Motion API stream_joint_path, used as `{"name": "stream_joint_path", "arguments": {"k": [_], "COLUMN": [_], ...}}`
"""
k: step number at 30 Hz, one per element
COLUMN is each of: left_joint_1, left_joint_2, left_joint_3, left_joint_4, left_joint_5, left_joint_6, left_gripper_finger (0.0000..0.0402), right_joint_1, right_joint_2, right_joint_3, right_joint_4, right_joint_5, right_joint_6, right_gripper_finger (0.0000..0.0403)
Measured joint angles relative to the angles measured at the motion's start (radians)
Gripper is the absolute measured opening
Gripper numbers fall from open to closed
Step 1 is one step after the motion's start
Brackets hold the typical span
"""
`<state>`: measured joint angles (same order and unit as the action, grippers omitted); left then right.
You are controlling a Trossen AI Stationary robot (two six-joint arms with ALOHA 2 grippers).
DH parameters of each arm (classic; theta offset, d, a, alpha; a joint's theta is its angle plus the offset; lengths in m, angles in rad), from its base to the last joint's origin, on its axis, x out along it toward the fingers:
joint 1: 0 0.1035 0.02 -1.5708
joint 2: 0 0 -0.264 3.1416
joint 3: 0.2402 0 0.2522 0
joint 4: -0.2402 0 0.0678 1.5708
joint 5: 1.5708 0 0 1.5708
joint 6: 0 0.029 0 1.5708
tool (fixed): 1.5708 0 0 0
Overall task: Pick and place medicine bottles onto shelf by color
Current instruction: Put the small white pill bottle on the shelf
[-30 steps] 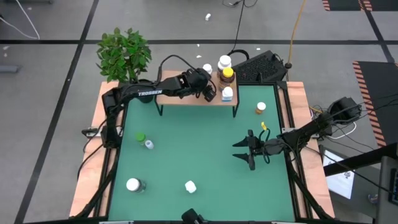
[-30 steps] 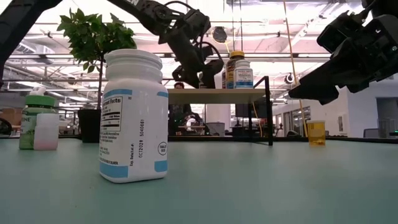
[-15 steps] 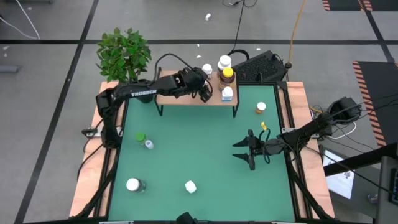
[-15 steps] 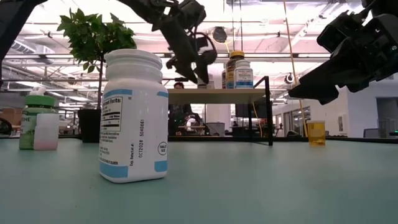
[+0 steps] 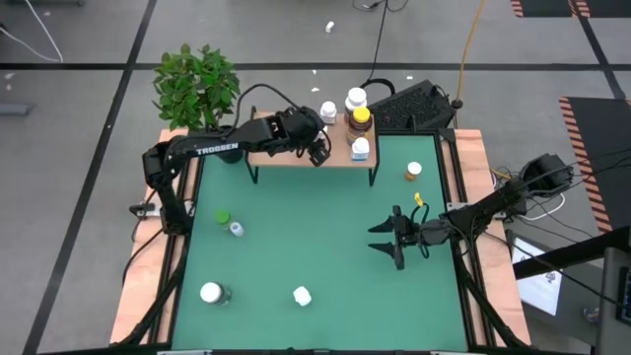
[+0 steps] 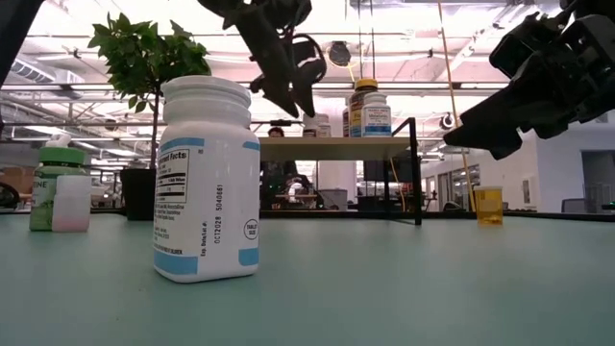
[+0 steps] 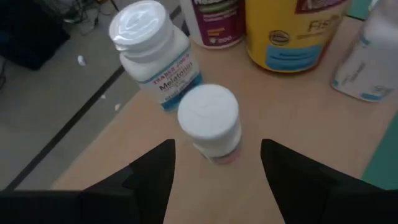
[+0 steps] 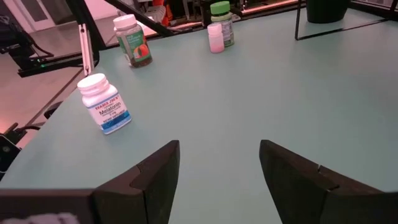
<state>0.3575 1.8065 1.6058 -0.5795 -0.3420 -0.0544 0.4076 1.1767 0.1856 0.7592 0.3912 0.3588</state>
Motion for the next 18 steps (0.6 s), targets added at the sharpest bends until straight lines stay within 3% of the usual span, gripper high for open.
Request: {"name": "stream_joint_path", "arguments": {"k": [18], "left_joint_1": [-0.001], "left_joint_2": [0.014], "left_joint_3": [-0.001], "left_joint_4": [-0.101], "left_joint_5": [0.0], "left_joint_6": [-0.018], "left_gripper_finger": [0.0237], "right_joint_1": [0.0], "right_joint_2": [0.0], "right_joint_3": [0.0], "right_joint_4": [0.008], "right_joint_5": [0.0], "right_joint_6": [0.006], "right_gripper_finger": [0.0215]}}
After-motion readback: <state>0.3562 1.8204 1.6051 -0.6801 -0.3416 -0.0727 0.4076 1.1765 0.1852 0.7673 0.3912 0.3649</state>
